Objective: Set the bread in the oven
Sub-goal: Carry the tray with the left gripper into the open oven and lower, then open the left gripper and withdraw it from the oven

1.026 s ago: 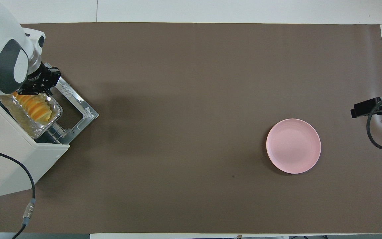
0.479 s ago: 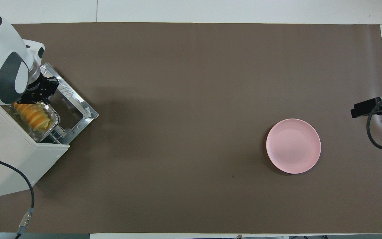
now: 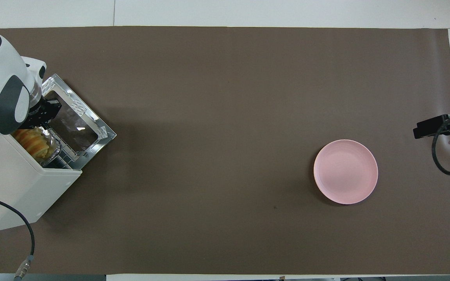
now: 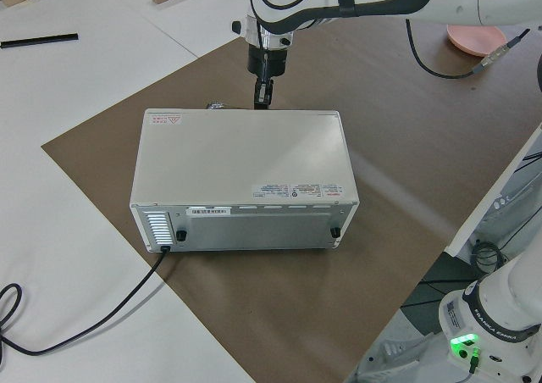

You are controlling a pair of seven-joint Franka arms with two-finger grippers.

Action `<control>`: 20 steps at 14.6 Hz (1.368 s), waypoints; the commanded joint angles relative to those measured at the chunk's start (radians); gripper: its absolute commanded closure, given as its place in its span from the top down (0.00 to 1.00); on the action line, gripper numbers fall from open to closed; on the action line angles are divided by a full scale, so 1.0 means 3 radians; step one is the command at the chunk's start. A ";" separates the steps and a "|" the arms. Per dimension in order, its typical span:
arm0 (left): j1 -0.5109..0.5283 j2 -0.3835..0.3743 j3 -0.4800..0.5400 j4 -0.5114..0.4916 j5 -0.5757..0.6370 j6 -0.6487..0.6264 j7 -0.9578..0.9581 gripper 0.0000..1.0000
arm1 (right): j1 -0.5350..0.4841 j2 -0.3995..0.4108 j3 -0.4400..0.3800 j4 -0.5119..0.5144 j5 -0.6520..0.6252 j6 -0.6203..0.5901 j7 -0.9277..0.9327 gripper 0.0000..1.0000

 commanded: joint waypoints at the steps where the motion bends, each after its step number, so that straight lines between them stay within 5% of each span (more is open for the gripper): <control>1: 0.0019 -0.0160 -0.0016 -0.0209 0.0093 0.0109 -0.0058 0.00 | -0.0051 -0.0066 0.0029 -0.0065 0.0034 -0.0005 -0.0041 1.00; 3: 0.0040 -0.0160 -0.0011 -0.0205 0.0093 0.0069 -0.0058 0.00 | -0.0051 -0.0066 0.0029 -0.0065 0.0029 -0.0005 -0.0041 1.00; 4: 0.0050 -0.0155 -0.0011 -0.0199 0.0093 0.0084 -0.0053 0.12 | -0.0051 -0.0066 0.0029 -0.0065 0.0034 -0.0005 -0.0041 1.00; 6: 0.0096 -0.0155 -0.0011 -0.0179 0.0099 0.0109 -0.0023 1.00 | -0.0051 -0.0066 0.0029 -0.0065 0.0029 -0.0005 -0.0041 1.00; 12: 0.0055 -0.0073 -0.0016 0.0163 0.0119 0.0135 0.0171 1.00 | -0.0051 -0.0066 0.0029 -0.0065 0.0034 -0.0005 -0.0041 1.00; 15: 0.0081 -0.0104 -0.0027 0.0587 0.0114 -0.0293 0.0685 1.00 | -0.0051 -0.0066 0.0029 -0.0065 0.0029 -0.0005 -0.0041 1.00; 20: 0.0091 -0.0614 -0.0021 0.0603 -0.0463 -0.0646 0.1705 1.00 | -0.0051 -0.0066 0.0029 -0.0065 0.0034 -0.0005 -0.0041 1.00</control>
